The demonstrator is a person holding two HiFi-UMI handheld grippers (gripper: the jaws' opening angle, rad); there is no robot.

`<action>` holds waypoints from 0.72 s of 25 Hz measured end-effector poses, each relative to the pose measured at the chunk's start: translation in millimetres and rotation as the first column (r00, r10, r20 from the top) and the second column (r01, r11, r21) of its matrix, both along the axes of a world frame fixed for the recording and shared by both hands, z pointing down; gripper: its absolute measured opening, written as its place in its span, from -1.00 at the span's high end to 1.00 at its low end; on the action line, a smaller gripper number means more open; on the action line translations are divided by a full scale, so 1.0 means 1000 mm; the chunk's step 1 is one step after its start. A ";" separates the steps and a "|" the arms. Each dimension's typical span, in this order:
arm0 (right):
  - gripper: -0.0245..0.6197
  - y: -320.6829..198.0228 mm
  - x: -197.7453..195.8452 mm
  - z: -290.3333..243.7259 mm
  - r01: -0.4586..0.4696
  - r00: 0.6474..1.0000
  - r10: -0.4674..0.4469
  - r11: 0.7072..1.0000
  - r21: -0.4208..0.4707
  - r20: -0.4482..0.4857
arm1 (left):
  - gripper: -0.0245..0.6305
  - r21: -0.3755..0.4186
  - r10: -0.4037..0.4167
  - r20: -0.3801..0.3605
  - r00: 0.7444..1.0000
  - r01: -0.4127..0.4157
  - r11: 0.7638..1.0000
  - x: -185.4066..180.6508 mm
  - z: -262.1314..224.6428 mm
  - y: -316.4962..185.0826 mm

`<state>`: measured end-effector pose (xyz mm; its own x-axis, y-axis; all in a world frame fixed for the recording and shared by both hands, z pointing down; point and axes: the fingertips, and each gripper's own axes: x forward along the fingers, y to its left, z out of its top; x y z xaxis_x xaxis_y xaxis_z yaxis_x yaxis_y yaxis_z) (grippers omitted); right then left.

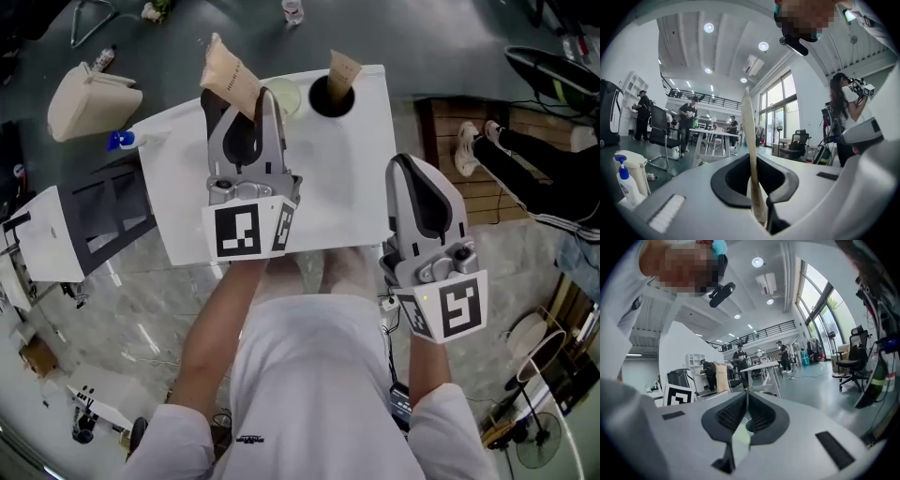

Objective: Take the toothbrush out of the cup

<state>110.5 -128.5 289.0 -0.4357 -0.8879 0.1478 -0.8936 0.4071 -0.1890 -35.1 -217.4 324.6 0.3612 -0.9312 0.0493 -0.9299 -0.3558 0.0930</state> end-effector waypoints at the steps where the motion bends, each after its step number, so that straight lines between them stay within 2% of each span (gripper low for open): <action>1: 0.88 -0.001 0.001 0.003 0.002 1.000 -0.002 1.000 -0.004 0.004 | 0.86 0.004 -0.007 0.004 1.000 0.007 1.000 0.000 0.004 -0.004; 7: 0.88 -0.010 0.004 0.017 0.007 1.000 -0.007 1.000 -0.015 0.030 | 0.86 0.022 -0.044 0.023 0.999 0.044 0.999 -0.002 0.030 -0.024; 18: 0.88 -0.016 0.012 0.042 0.010 0.998 -0.008 0.999 -0.037 0.061 | 0.86 0.037 -0.060 0.096 0.994 0.057 0.998 0.007 0.063 -0.036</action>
